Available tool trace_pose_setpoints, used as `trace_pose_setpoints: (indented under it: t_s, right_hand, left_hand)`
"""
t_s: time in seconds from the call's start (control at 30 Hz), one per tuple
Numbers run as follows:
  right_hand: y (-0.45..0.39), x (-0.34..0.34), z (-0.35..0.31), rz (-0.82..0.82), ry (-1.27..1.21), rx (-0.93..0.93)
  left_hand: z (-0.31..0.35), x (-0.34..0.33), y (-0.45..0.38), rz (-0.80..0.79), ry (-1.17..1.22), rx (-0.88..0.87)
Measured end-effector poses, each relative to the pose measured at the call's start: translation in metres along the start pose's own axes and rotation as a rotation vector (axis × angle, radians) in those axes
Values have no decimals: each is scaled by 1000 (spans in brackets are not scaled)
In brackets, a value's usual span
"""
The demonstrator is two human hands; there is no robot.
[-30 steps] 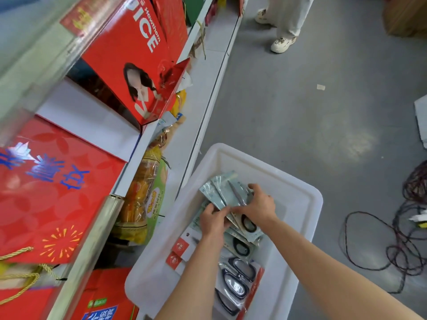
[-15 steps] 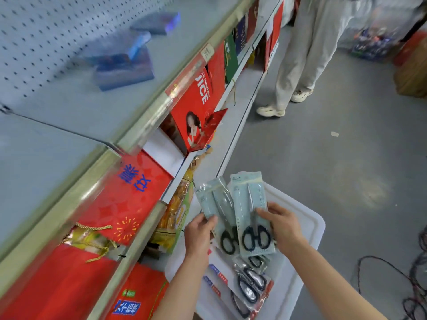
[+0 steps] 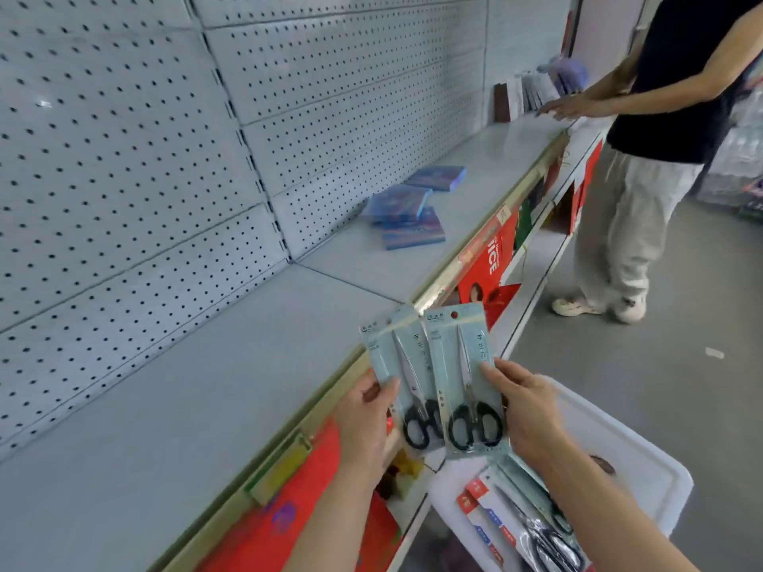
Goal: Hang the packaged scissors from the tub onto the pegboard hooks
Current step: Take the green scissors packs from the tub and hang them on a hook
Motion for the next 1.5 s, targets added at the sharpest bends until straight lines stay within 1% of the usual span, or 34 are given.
trace_pose_setpoints:
  t_s: [0.1,0.27,0.4,0.6,0.67,0.8,0.9,1.13,1.23,1.33,1.5]
  right_hand:
    - [24,-48,-17,-99,-21,44]
    - [50,-124,-52,-268,-17,87]
    - [60,-176,-77,-368,-13,130]
    - [86,-230,-100,-574,10,168]
    - [95,-242,-105,-628,21,177]
    - [111,-259,-117,-725,27,181]
    - [122,-266,-133,-760,-17,180]
    - [139,-266,-172,-832,-100,245]
    - [140,-268,-180,-841,-112,262]
    - [140,-274,-183,-848,-118,252]
    - [135,-282,-184,-851,-129,251]
  left_hand:
    - [40,41,11,77,-43,-89]
    - [111,91,33,201,-27,-180]
    - [159,121,50,312,-34,-280]
    - [204,149,83,475,-8,-386]
    - [216,156,92,526,-6,-416]
    - [239,161,109,578,-8,-499]
    - [258,161,117,597,26,-568]
    - [303,145,119,631,-2,-685]
    - [315,146,113,648,-5,-678]
    - [320,153,100,695,-55,-635]
    - [321,160,81,715,-119,-603]
Point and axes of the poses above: each hand's wrist, its own y-axis away from the middle knuckle, its own x-axis out of the back of the hand, z = x × y, the point moved 3 cm from there along -y, towards the middle knuckle, and after that the axes turned 11 degrees about y, right-handed, at the moved point
